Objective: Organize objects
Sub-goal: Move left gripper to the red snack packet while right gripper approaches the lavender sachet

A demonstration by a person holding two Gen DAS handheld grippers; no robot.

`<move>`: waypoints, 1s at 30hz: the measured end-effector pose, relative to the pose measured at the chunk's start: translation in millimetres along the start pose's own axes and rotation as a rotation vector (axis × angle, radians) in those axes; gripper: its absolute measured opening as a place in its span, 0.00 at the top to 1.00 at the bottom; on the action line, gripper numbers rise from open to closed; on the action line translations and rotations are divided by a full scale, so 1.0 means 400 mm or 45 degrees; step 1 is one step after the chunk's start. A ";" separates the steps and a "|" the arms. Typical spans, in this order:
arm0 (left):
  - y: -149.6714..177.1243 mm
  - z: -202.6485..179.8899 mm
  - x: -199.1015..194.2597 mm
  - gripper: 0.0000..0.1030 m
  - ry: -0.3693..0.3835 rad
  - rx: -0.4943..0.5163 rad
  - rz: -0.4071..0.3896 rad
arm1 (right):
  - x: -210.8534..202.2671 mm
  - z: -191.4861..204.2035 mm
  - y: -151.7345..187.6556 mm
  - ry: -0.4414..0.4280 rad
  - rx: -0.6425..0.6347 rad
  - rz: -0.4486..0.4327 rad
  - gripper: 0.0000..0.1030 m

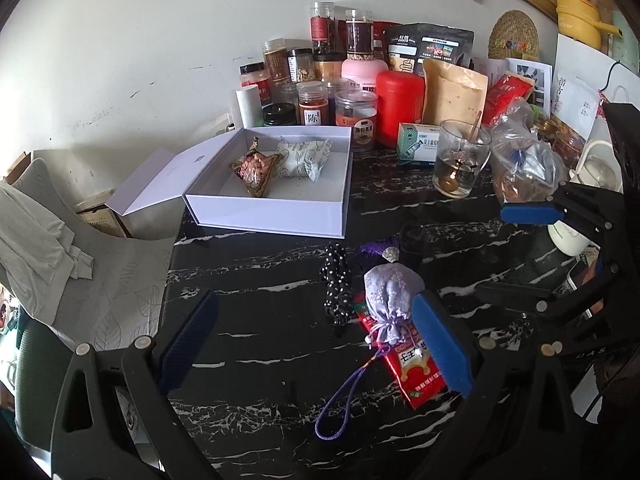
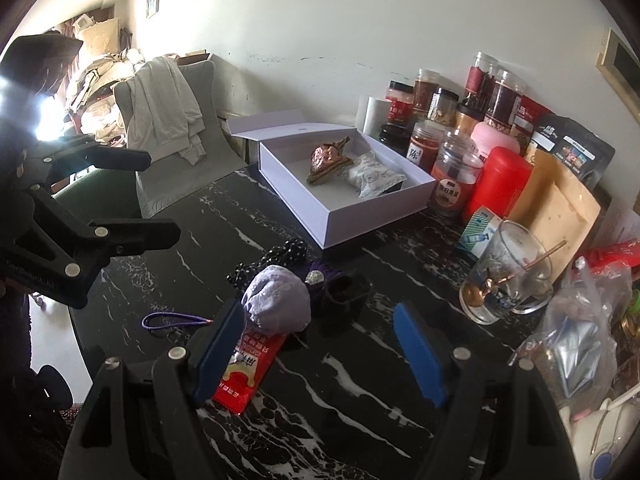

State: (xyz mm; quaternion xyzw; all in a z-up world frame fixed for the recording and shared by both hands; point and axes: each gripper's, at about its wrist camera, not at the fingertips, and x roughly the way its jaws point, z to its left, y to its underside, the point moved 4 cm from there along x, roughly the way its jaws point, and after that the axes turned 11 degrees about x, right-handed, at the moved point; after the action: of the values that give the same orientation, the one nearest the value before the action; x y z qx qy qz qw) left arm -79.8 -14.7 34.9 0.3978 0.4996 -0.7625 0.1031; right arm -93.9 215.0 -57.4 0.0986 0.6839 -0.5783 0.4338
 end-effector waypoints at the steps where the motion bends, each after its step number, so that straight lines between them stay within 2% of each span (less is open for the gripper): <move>1: 0.007 0.000 0.005 0.06 0.003 -0.001 0.003 | 0.006 0.003 0.005 -0.004 -0.003 0.005 0.24; 8: 0.061 -0.010 0.046 0.06 0.034 0.003 0.014 | 0.065 0.023 0.045 -0.046 -0.014 0.078 0.24; 11: 0.085 -0.015 0.067 0.06 0.050 0.000 0.040 | 0.095 0.026 0.058 -0.066 -0.002 0.116 0.17; 16: 0.127 -0.003 0.106 0.06 0.073 -0.060 0.094 | 0.143 0.034 0.069 -0.100 0.015 0.152 0.17; 25: 0.183 0.024 0.158 0.06 0.095 -0.173 0.166 | 0.227 0.044 0.069 -0.083 0.004 0.200 0.16; 30: 0.194 0.032 0.165 0.06 0.104 -0.197 0.161 | 0.271 0.052 0.070 -0.112 -0.002 0.248 0.16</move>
State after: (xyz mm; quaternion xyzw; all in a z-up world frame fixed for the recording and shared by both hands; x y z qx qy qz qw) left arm -86.7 -46.8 -62.5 0.4501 0.5346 -0.6969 0.1611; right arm -131.6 165.7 -152.9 0.1389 0.6516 -0.5366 0.5178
